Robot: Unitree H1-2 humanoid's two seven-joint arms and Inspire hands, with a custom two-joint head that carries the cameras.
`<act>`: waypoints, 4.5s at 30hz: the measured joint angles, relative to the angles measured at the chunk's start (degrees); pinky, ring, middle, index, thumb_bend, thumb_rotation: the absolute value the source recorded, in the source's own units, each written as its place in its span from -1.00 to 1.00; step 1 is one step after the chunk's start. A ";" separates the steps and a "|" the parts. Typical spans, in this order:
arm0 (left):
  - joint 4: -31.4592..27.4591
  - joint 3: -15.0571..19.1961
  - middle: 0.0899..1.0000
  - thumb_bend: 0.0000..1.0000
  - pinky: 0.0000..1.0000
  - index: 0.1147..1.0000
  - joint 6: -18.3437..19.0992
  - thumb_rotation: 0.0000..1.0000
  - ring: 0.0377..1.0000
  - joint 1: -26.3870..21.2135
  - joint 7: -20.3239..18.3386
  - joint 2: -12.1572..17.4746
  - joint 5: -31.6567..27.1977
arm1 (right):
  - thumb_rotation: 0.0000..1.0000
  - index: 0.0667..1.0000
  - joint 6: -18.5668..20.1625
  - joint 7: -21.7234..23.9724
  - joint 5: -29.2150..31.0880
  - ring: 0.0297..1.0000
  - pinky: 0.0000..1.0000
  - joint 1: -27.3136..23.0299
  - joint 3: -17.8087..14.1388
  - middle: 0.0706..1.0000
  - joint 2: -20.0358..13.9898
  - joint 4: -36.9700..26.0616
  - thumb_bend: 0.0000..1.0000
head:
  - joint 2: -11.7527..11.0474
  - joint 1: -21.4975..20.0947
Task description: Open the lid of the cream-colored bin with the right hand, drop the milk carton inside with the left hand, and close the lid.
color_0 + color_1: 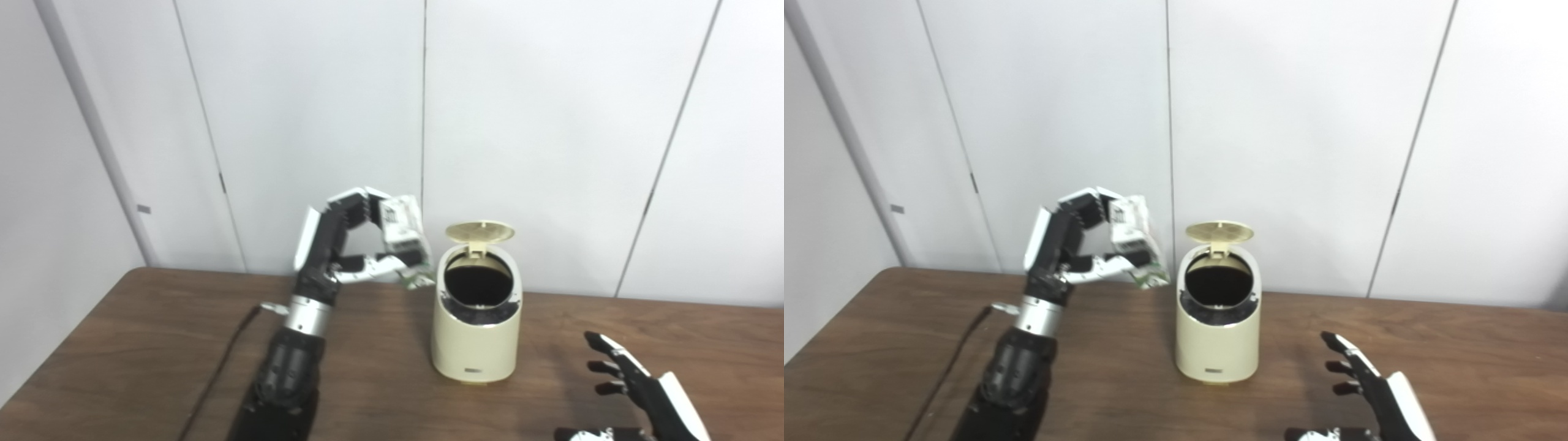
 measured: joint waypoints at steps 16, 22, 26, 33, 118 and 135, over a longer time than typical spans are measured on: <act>7.86 -3.75 -0.15 0.01 -0.08 -0.11 -0.17 -1.00 -0.14 -3.47 0.90 -3.34 1.03 | -0.61 0.78 0.32 -0.92 -1.84 0.64 0.43 0.06 0.84 0.80 1.06 -0.84 0.59 | 0.61 -5.36; 10.05 -5.32 -0.16 0.01 -0.08 -0.10 -0.16 -1.00 -0.14 -4.32 1.55 -3.51 1.08 | -0.58 0.78 0.93 -0.91 -1.96 0.65 0.42 0.10 0.84 0.81 1.31 -1.90 0.59 | 0.62 -5.45; 10.04 -5.52 -0.16 0.01 -0.08 -0.10 -0.16 -1.00 -0.14 -4.37 2.17 -3.48 1.06 | -0.58 0.78 1.10 -0.91 -1.97 0.65 0.42 0.10 0.85 0.81 1.32 -1.90 0.59 | 0.62 -5.45; 15.57 -7.60 -0.15 0.01 -0.05 -0.12 -0.28 -1.00 -0.14 -6.33 2.88 -4.33 0.98 | -0.52 0.79 2.65 -0.53 -3.24 0.66 0.46 1.11 1.40 0.80 1.41 -3.55 0.56 | 1.41 -6.77; 24.53 -27.20 -0.11 0.04 0.07 -0.13 -0.39 -1.00 0.12 -11.04 28.97 3.36 2.86 | -0.51 0.77 2.60 -0.89 -2.14 0.61 0.41 4.14 1.67 0.77 1.72 -4.27 0.57 | 4.13 -6.51; 24.52 -26.54 0.55 0.91 0.35 0.52 -1.71 -0.49 0.47 -11.06 24.92 4.15 3.03 | -0.50 0.77 2.20 -1.17 -2.00 0.54 0.30 3.46 1.62 0.75 1.63 -4.04 0.57 | 4.31 -6.16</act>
